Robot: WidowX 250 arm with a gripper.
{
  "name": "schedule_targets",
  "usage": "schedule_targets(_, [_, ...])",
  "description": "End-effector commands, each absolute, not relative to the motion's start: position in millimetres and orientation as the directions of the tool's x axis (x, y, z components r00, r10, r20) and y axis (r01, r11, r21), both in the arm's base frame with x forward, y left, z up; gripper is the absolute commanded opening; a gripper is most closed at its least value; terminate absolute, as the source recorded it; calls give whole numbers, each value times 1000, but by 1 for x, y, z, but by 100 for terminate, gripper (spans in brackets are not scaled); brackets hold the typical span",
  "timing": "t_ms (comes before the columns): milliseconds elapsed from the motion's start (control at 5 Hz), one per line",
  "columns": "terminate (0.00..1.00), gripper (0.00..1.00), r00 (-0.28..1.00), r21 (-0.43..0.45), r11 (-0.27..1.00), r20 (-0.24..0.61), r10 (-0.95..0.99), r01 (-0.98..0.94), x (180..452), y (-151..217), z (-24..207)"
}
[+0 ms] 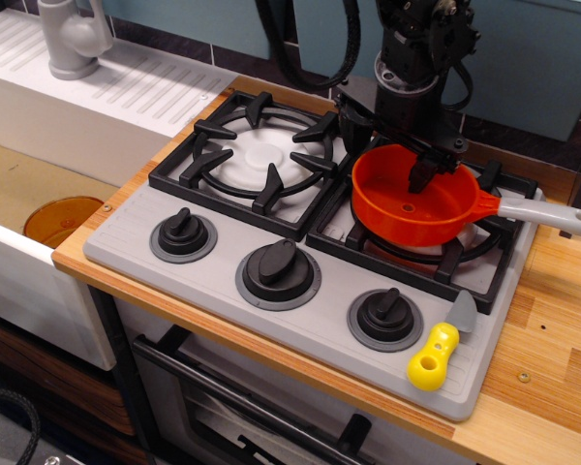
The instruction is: End effector transition from pot or pan to object
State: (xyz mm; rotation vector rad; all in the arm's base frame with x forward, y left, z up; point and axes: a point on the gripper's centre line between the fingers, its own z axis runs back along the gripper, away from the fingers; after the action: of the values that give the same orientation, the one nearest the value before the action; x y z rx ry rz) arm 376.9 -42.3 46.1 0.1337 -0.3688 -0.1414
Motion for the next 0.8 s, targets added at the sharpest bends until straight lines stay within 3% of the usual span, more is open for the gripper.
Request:
schedule_targets(0, [0, 100, 923, 156, 981, 349, -162, 113, 377, -42, 46])
schedule_targets(600, [0, 100, 942, 196, 977, 306, -142, 84, 367, -62, 100])
